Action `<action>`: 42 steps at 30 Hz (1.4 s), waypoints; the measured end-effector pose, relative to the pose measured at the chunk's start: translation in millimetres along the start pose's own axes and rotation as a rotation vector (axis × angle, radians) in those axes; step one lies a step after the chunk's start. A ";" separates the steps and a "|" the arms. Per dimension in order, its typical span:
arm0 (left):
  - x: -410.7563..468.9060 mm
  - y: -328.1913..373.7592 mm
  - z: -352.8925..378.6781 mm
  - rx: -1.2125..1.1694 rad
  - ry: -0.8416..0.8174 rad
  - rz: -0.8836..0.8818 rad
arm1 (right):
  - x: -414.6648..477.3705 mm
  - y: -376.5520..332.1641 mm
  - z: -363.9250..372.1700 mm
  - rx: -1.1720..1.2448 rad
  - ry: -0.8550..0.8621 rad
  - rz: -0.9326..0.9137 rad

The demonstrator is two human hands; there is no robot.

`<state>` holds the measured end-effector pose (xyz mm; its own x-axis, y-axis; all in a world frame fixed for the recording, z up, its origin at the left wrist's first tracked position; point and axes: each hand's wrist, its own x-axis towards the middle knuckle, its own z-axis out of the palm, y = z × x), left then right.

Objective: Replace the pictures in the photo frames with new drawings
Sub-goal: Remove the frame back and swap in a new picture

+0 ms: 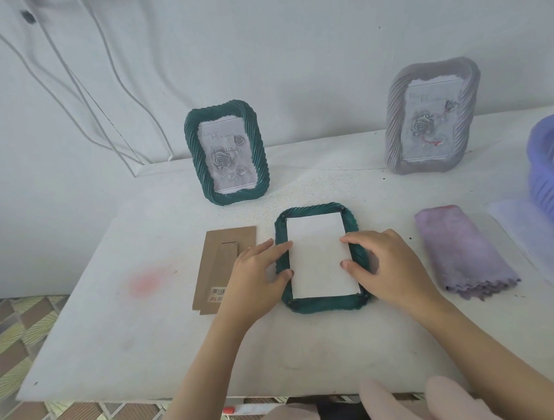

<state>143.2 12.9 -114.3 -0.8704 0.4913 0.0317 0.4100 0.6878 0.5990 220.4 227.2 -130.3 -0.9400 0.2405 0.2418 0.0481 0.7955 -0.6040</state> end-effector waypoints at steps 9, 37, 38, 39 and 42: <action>1.0 -8.1 -27.1 -0.063 0.407 -0.314 | -2.2 3.8 6.2 -0.028 0.047 -0.053; 9.2 -22.2 -69.3 -0.475 0.188 -0.453 | -0.9 -0.4 5.8 -0.031 0.070 -0.073; 9.5 -20.6 -72.9 -0.508 0.183 -0.427 | -1.2 -0.5 5.2 -0.030 0.069 -0.073; 10.0 -19.7 -76.5 -0.546 0.184 -0.404 | -1.5 -0.3 4.7 -0.030 0.067 -0.074; 11.8 -17.2 -84.6 -0.713 0.202 -0.346 | -2.4 -0.1 4.5 -0.031 0.058 -0.075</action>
<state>102.8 -38.3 -56.5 -0.9762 0.1607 -0.1459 -0.1039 0.2443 0.9641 221.1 224.0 -134.3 -0.9202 0.2108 0.3297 -0.0102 0.8293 -0.5588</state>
